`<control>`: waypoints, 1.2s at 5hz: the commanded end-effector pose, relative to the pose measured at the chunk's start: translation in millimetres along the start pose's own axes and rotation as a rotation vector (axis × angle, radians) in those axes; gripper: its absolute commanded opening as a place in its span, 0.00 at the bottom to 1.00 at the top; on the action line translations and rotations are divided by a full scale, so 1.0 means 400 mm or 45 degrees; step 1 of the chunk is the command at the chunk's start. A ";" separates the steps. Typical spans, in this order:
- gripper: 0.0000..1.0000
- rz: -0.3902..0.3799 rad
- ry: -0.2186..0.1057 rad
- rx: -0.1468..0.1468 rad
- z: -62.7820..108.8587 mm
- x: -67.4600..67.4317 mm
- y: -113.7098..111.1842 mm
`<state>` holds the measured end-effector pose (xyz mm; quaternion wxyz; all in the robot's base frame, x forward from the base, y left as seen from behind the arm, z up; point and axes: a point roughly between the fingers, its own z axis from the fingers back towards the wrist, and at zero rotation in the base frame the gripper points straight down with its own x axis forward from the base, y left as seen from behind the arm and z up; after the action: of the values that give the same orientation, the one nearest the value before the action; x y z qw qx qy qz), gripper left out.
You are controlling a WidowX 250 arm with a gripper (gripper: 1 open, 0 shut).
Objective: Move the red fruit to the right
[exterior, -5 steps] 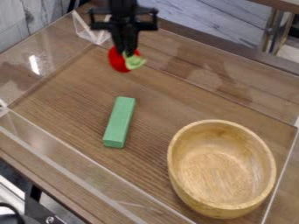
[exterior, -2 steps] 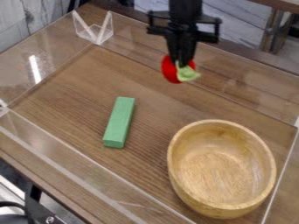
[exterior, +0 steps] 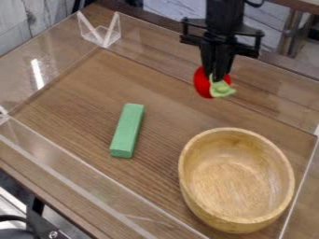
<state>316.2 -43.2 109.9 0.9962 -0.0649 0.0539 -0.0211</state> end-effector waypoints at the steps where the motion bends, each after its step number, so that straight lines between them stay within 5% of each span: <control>1: 0.00 -0.008 -0.090 0.008 0.024 0.017 0.018; 4: 0.00 -0.001 -0.111 0.019 -0.004 0.027 0.040; 6: 0.00 -0.100 -0.106 0.035 -0.044 0.026 0.076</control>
<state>322.2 -18.1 76.7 0.9963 -0.0573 0.0300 -0.0564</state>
